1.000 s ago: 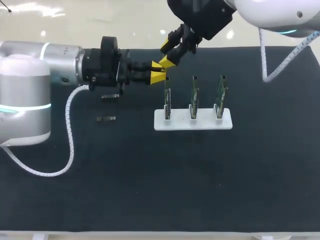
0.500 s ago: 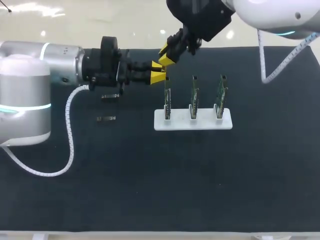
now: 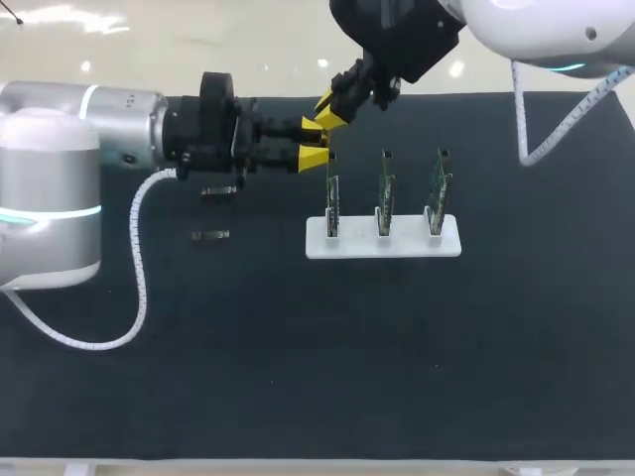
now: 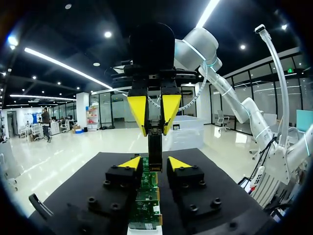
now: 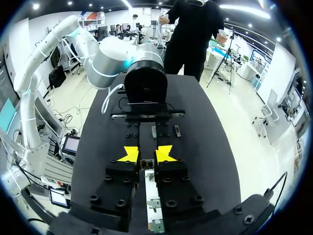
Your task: Pick up the optical module with the left hand, and insert it into the network port with the right hand.
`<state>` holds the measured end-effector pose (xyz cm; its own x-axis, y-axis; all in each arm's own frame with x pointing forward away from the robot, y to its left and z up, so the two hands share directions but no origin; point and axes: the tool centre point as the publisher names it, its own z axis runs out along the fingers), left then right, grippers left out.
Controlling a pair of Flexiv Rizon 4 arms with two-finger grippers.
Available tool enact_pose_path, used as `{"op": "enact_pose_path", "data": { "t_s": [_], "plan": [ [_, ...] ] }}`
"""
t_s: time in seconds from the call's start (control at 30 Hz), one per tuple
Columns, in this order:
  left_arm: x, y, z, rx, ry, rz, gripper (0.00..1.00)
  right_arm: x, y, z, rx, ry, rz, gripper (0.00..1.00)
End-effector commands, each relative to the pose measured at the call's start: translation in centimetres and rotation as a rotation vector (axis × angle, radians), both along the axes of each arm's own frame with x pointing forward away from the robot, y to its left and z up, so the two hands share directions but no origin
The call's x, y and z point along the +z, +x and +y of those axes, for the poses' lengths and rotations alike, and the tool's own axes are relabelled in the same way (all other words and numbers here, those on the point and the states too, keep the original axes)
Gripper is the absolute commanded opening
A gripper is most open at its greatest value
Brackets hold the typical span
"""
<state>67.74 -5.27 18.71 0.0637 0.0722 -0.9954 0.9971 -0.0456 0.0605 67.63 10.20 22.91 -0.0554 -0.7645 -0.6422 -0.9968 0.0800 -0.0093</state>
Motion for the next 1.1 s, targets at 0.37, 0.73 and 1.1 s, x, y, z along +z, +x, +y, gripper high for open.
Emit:
{"op": "enact_pose_path", "data": {
  "t_s": [0.37, 0.73, 1.1],
  "plan": [
    [0.0, 0.1, -0.1, 0.001, 0.001, 0.0, 1.0, 0.1, 0.1, 0.0, 0.003, 0.0, 0.001, 0.0],
    [0.1, 0.3, 3.5, 0.056, 0.207, 0.024, 1.0, -0.1, 0.3, 0.2, -0.001, 0.006, 0.002, 0.0],
    [0.1, 0.3, 9.9, 0.035, 0.495, 0.039, 1.0, -0.2, 0.6, 0.5, 0.001, 0.008, 0.002, 0.0]
  ]
}}
